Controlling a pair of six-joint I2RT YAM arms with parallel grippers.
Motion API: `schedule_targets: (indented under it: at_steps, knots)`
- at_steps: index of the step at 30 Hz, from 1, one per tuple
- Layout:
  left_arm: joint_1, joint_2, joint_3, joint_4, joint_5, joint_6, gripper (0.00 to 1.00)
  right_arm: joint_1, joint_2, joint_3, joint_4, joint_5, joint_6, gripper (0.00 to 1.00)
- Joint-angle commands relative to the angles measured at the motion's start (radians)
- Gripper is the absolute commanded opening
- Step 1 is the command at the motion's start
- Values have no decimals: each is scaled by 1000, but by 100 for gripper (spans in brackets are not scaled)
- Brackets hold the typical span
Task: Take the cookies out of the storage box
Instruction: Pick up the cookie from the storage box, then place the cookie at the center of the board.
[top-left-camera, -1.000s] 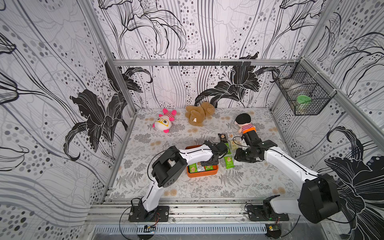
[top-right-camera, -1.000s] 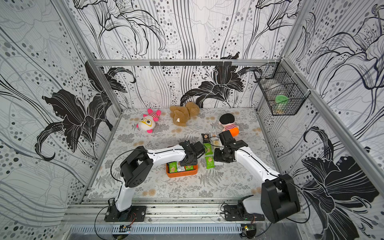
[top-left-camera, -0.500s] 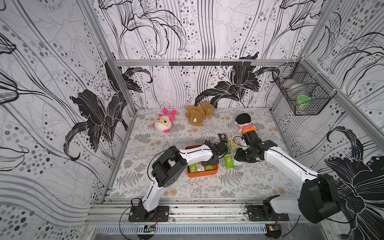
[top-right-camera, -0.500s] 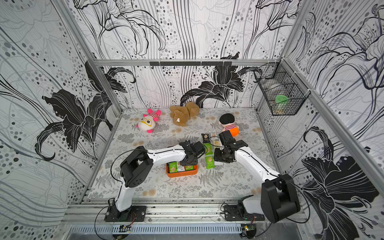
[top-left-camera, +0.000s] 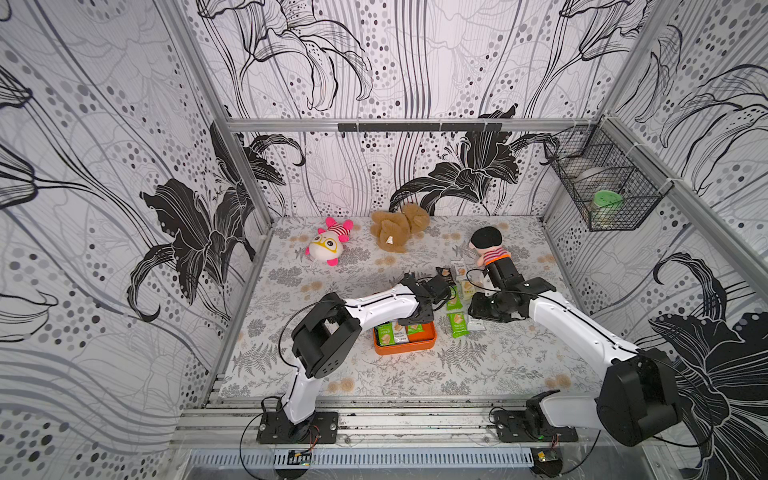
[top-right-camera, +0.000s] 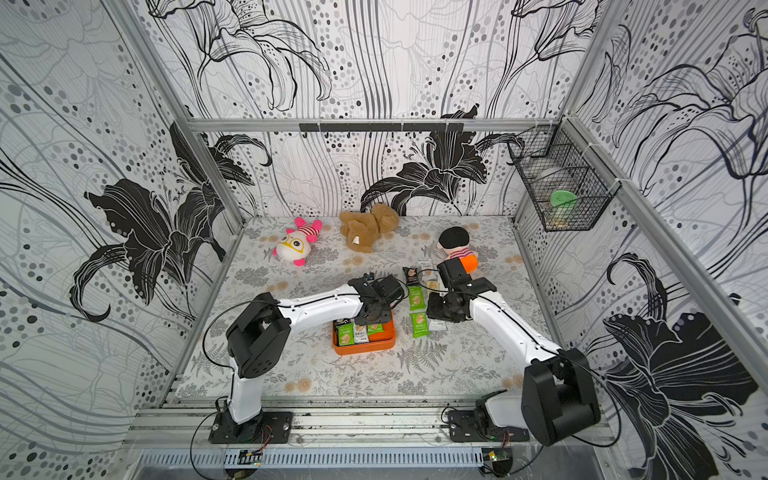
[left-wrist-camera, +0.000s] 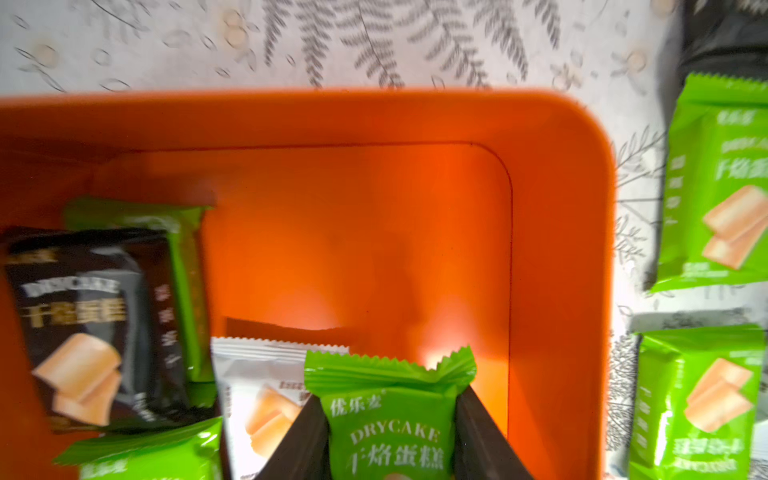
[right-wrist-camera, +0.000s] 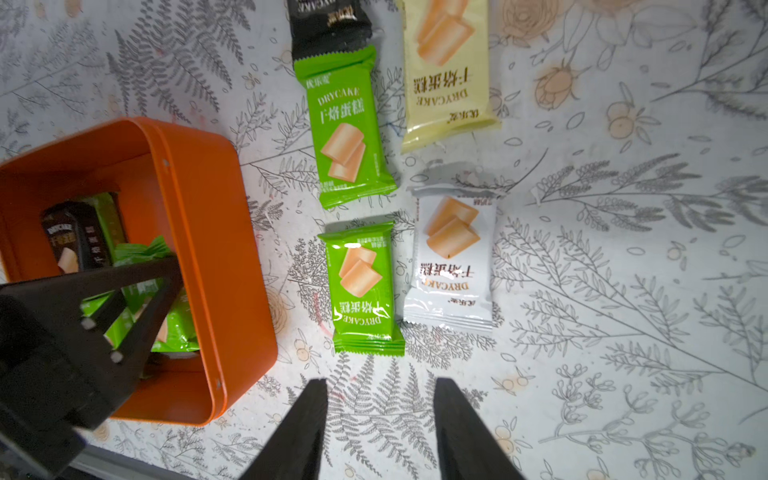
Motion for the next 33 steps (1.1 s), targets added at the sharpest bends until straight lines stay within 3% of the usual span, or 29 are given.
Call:
schedule_targets:
  at_steps: [1,10,19,27,33]
  knots:
    - [18,-38,29,-31,-42,27,38,-3,14,37,-25,-2,14,47]
    - [117,-137,40,-77,-70,102,38,-3,64,97,-11,-46,18,47]
    - [373,-257,-63,-42,-55,295,38,-2,137,159,67,-116,104,46]
    - [563,-190,-97,49,16,436,38,3,139,165,87,-87,169,46]
    - [620,-98,-109,118,57,450,37,11,121,140,80,-64,196,46]
